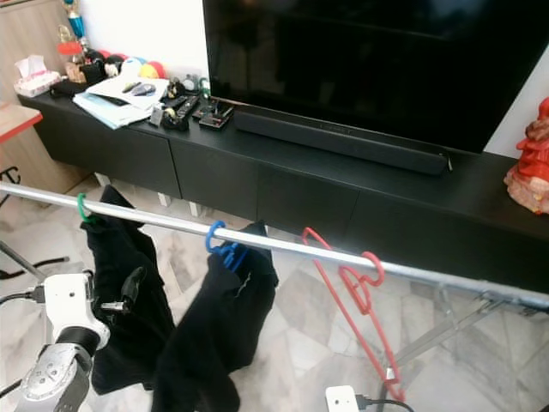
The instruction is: Hang hanger
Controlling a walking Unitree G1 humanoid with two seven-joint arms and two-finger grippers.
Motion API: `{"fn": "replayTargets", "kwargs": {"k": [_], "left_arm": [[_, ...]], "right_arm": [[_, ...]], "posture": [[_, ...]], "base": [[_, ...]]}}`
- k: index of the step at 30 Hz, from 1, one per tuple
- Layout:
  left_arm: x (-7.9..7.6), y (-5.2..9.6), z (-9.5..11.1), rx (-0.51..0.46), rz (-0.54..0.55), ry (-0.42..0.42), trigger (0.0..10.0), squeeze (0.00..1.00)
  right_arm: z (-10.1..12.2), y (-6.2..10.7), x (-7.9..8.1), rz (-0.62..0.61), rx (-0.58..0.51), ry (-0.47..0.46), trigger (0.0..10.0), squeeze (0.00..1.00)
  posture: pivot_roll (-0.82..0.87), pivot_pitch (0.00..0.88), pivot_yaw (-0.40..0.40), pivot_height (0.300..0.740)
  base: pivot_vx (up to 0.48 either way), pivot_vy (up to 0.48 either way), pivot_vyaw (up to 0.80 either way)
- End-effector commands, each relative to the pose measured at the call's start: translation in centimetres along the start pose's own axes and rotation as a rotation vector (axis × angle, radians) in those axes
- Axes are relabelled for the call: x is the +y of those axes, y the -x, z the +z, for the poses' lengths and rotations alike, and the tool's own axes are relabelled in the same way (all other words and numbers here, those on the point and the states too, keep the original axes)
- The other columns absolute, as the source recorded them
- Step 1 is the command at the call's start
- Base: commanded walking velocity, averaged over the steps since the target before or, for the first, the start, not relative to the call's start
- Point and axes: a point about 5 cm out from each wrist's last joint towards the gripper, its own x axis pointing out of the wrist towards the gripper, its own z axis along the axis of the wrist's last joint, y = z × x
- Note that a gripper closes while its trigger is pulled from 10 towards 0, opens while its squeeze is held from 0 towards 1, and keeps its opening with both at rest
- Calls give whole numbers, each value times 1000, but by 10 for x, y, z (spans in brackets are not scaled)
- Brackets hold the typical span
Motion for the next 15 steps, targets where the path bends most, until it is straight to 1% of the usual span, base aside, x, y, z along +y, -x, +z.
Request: {"fn": "replayTargets", "kwargs": {"k": [1, 15], "left_arm": [[-1, 1, 1, -3, -11, -3, 10000, 0], [1, -1, 2, 0, 11, -19, 10000, 0]], "right_arm": [[-5, 1, -4, -10, 23, 7, 10000, 0], [-6, 1, -4, -8, 25, 15, 10000, 0]], "posture": [[-8, 80, -15, 740], [-7, 76, -16, 740]], "base": [[0, 0, 0], [0, 0, 0]]}}
